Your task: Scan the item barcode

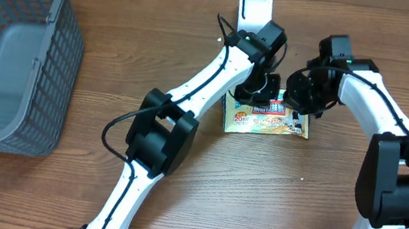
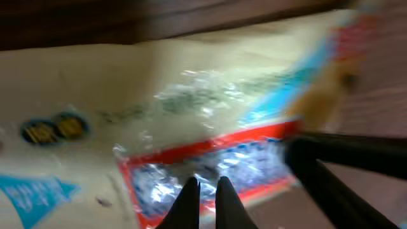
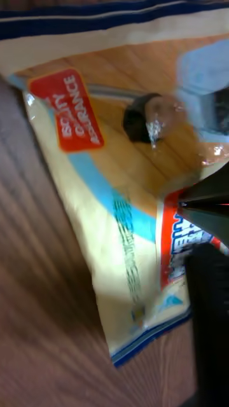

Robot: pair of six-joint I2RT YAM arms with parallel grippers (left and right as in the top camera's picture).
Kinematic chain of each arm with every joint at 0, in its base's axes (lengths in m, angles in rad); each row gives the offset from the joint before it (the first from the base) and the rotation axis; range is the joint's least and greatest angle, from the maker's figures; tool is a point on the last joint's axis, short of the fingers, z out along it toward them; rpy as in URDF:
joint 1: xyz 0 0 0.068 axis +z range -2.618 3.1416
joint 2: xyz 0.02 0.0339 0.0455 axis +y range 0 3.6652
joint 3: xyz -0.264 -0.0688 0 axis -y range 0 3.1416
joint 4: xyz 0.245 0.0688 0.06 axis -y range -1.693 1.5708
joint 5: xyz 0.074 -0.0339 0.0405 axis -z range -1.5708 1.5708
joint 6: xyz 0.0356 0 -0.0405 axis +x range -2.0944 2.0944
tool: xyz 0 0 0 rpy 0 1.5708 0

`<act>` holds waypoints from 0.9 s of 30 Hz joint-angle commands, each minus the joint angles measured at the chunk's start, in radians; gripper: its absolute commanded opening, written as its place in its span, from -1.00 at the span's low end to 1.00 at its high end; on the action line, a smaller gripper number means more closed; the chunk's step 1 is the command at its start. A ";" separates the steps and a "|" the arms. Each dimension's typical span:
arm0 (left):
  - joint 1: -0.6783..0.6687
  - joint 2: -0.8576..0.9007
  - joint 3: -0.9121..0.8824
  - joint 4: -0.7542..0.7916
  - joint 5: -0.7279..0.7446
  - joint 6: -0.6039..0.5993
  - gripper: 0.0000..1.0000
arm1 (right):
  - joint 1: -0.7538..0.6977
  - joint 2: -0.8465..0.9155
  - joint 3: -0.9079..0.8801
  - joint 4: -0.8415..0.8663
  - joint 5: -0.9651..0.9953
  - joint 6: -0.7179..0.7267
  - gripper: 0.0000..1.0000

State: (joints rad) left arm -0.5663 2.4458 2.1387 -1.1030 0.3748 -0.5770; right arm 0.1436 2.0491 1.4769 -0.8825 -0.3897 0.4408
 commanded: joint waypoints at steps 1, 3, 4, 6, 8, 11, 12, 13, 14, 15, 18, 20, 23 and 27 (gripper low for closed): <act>0.038 0.069 -0.010 -0.029 -0.032 -0.014 -0.92 | -0.010 0.049 -0.046 0.037 -0.005 0.008 -0.93; 0.060 0.089 -0.010 -0.062 -0.094 -0.014 -0.92 | -0.017 0.054 -0.062 0.040 0.023 0.009 -0.93; 0.066 0.095 -0.010 -0.074 -0.111 -0.014 -0.92 | -0.020 0.055 -0.063 0.035 0.038 0.009 -0.93; 0.095 0.101 -0.010 -0.127 -0.171 -0.015 -0.91 | -0.039 0.055 -0.063 0.006 0.119 0.009 -0.93; 0.122 0.098 -0.010 -0.161 -0.203 -0.028 -0.92 | -0.061 0.055 -0.063 -0.022 0.195 0.009 -0.93; 0.173 0.090 -0.005 -0.204 -0.244 -0.029 -0.92 | -0.096 0.054 -0.056 -0.077 0.288 0.008 -0.93; 0.183 0.090 0.004 -0.217 -0.247 -0.027 -0.92 | -0.102 0.053 -0.047 -0.098 0.308 0.005 -0.93; 0.189 0.090 0.012 -0.229 -0.254 -0.028 -0.92 | -0.105 0.053 -0.038 -0.116 0.323 0.005 -0.93; 0.200 0.088 0.032 -0.250 -0.261 -0.021 -0.92 | -0.106 0.053 -0.013 -0.152 0.349 0.005 -0.93; 0.204 0.088 0.048 -0.264 -0.266 -0.019 -0.92 | -0.106 0.053 0.005 -0.177 0.368 0.005 -0.93; 0.211 0.082 0.140 -0.330 -0.282 -0.003 -0.92 | -0.104 0.053 0.101 -0.291 0.437 0.004 -0.93; 0.211 0.071 0.224 -0.372 -0.278 0.006 -0.92 | -0.104 0.051 0.189 -0.375 0.439 -0.002 -0.93; 0.210 0.064 0.327 -0.421 -0.213 0.030 -0.92 | -0.108 0.050 0.280 -0.444 0.427 -0.018 -0.32; 0.197 0.068 0.340 -0.410 0.054 0.174 -0.61 | -0.146 0.050 0.343 -0.468 0.331 -0.056 0.87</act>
State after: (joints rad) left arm -0.3477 2.5206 2.4664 -1.5154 0.2077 -0.5316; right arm 0.0349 2.1059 1.7798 -1.3453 -0.0017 0.4103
